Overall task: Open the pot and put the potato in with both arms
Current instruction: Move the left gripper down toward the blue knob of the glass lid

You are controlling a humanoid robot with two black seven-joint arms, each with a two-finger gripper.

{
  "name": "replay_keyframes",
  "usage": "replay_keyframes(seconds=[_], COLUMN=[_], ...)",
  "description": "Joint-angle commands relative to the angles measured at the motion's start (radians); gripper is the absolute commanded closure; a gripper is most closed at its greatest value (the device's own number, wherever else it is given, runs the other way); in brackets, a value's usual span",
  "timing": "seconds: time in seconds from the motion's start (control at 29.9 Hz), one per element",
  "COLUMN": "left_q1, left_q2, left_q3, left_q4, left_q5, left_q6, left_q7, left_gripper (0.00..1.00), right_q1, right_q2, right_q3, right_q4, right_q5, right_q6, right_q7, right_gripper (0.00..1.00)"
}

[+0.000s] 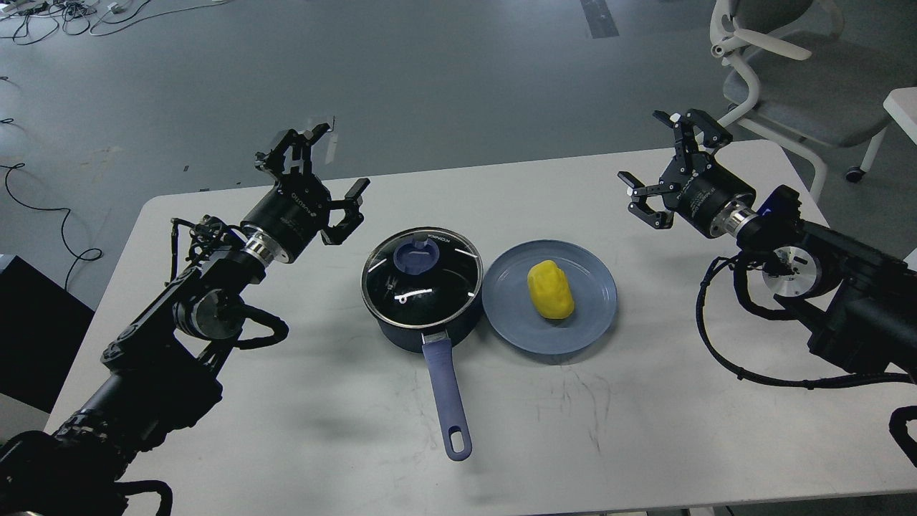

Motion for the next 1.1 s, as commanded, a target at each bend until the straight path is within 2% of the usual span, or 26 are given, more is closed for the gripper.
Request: replay_keyframes(seconds=[0.0, 0.47, 0.63, 0.8, 0.84, 0.97, 1.07], left_q1=[0.01, -0.007, -0.044, -0.078, -0.078, -0.101, -0.099], left_q2=[0.002, 0.06, 0.16, 0.29, 0.291, 0.289, 0.288], left_q3=[-0.004, 0.012, 0.016, 0.016, 0.016, 0.018, 0.018], left_q4=[0.0, -0.021, -0.196, -0.541, -0.541, -0.646, -0.676], left_q5=[-0.001, 0.02, 0.166, 0.518, 0.519, 0.996, 1.268], left_q6=[0.0, 0.0, 0.0, 0.0, 0.0, 0.0, 0.0], left_q7=[0.001, 0.002, -0.002, -0.013, -0.013, -0.021, -0.077], left_gripper=[0.02, 0.02, 0.02, 0.02, 0.02, 0.02, 0.02], right_q1=[0.0, 0.015, 0.015, 0.017, 0.017, 0.027, 0.03], right_q2=[0.006, 0.02, 0.017, 0.016, 0.016, 0.016, 0.017], right_q3=[0.001, -0.002, -0.002, -0.003, -0.003, -0.002, -0.002], right_q4=[-0.02, -0.02, -0.02, -0.02, -0.02, -0.022, -0.022], right_q5=[0.0, -0.003, -0.003, -0.003, -0.003, -0.005, -0.003], right_q6=[0.0, 0.0, 0.0, 0.0, 0.0, 0.0, 0.0], right_q7=[0.005, 0.011, 0.014, 0.015, 0.015, 0.028, 0.028], right_gripper=[0.0, 0.0, 0.0, 0.0, 0.0, 0.0, 0.0])
